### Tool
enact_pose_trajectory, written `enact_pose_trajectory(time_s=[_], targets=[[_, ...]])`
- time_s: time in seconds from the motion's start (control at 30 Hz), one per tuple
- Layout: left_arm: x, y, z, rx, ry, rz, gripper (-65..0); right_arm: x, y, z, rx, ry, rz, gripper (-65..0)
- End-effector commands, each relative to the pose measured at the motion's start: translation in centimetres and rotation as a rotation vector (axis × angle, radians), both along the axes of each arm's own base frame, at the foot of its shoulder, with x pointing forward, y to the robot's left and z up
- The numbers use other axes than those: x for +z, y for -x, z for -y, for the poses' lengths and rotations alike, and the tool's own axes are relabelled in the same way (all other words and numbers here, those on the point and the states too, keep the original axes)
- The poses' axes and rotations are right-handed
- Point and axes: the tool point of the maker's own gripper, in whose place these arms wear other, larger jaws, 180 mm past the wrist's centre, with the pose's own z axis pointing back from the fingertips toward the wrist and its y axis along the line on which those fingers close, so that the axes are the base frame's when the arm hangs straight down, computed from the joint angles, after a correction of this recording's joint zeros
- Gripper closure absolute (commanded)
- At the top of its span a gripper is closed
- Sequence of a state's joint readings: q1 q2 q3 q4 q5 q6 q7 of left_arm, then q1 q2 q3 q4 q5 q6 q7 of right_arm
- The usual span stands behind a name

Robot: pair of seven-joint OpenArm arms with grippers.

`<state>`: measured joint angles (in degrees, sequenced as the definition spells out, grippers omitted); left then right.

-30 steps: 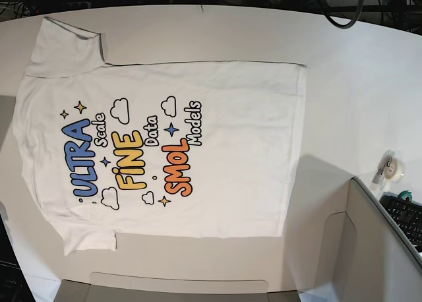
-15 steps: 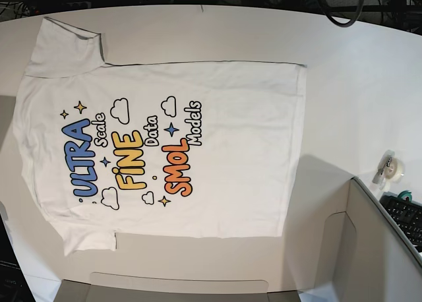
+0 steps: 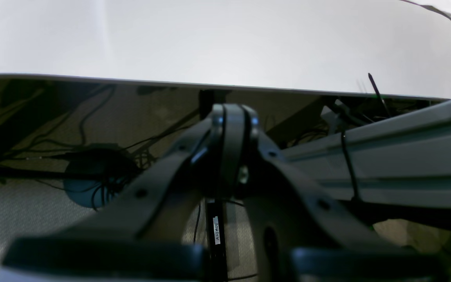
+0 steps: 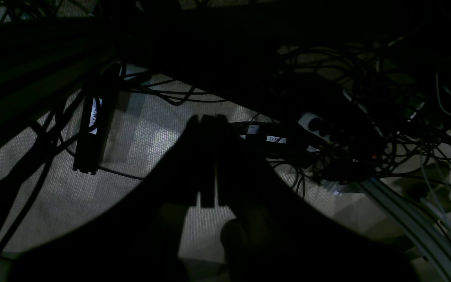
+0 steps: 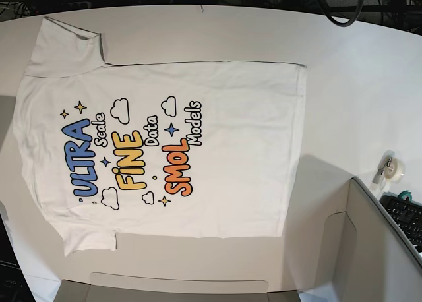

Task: Layout the t-shirt on the table in an organized manner, then fold the t-shirt properly
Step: 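Move the left gripper over the table toward the shirt's shoulder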

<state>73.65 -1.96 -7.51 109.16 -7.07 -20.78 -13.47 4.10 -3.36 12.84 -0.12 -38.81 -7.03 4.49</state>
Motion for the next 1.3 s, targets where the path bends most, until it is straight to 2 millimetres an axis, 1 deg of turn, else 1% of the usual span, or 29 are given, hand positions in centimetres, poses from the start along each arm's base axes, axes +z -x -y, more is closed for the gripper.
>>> enact_pose_trajectory(time_s=[0.0,0.13,0.23,0.37,0.6,0.67,0.8,0.87,1.0,1.1,1.27], targets=[[0.6,0.2,-0.1,-0.003,0.003,0.008,0.0,0.0,-0.3,-0.1,0.000,-0.002,0.009,0.0],[0.6,0.2,-0.3,-0.026,-0.003,0.003,0.0,0.1,-0.3,-0.3,0.000,-0.005,0.009,0.0],[-0.2,1.0,-0.5,-0.051,-0.015,-0.060,0.0,0.1,-0.3,-0.3,0.000,-0.005,0.010,0.0],[-0.8,1.5,-0.6,-0.075,-0.026,-0.111,0.0,0.1,-0.3,-0.2,0.000,-0.004,0.012,0.0],[-1.2,0.2,-0.7,-0.116,-0.040,-0.107,0.0,0.1,-0.3,-0.3,0.000,-0.005,0.009,0.0],[-1.2,0.2,-0.7,-0.123,-0.042,-0.105,0.0,0.1,-0.3,-0.5,0.000,-0.008,0.010,0.0],[-1.0,0.0,-0.8,-0.129,-0.043,-0.094,0.0,0.1,-0.3,-0.3,0.000,-0.006,0.012,0.0],[-0.8,-0.3,-0.9,-0.129,-0.040,-0.073,0.0,0.1,-0.3,-0.2,0.000,-0.004,0.012,0.0],[1.0,-1.8,-0.8,-0.110,-0.022,0.053,0.0,0.0,-0.3,-0.1,0.000,-0.002,0.009,0.0],[2.2,-2.6,-0.9,-0.099,-0.013,0.129,0.0,0.1,-0.3,-0.3,0.000,-0.005,0.009,0.0],[2.5,-3.0,-0.6,-0.125,-0.002,0.156,0.0,0.1,-0.3,-0.5,0.001,-0.008,0.013,0.0]])
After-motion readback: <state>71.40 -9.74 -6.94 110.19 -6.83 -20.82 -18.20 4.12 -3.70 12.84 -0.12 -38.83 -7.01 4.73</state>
